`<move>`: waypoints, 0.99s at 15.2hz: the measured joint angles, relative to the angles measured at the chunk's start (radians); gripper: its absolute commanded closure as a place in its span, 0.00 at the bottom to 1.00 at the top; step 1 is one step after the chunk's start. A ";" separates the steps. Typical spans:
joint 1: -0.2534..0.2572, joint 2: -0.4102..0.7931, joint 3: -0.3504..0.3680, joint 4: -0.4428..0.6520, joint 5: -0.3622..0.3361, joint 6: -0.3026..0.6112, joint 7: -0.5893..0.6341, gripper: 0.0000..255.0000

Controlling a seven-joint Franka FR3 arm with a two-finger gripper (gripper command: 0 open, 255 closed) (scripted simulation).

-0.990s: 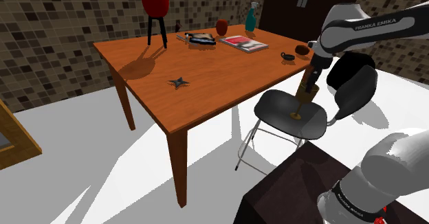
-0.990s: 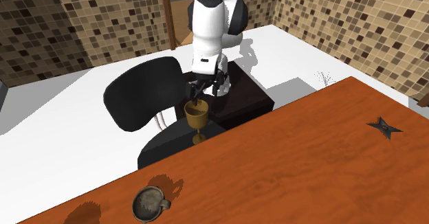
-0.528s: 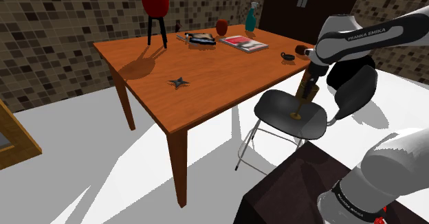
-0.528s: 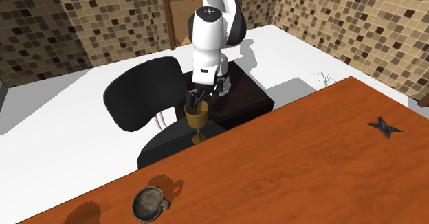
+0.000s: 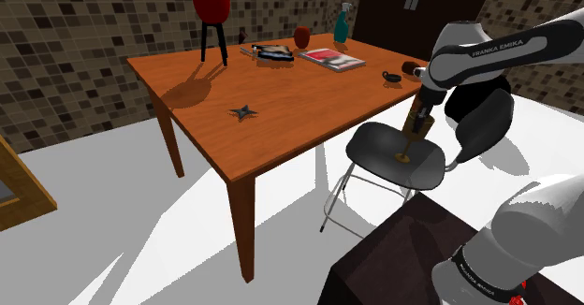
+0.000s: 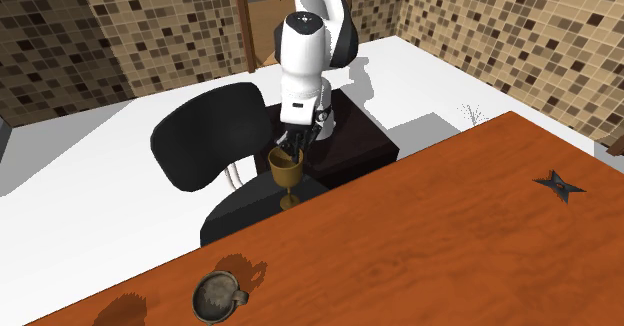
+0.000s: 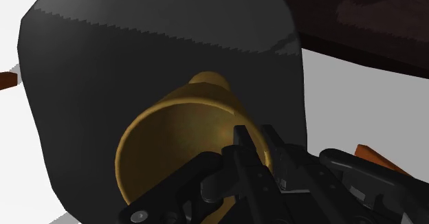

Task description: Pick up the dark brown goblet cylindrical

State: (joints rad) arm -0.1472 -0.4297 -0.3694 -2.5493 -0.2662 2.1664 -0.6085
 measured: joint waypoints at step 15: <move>0.002 -0.058 0.024 0.106 0.013 -0.163 -0.011 1.00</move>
State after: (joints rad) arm -0.1453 -0.4879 -0.3456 -2.4437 -0.2531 2.0029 -0.6194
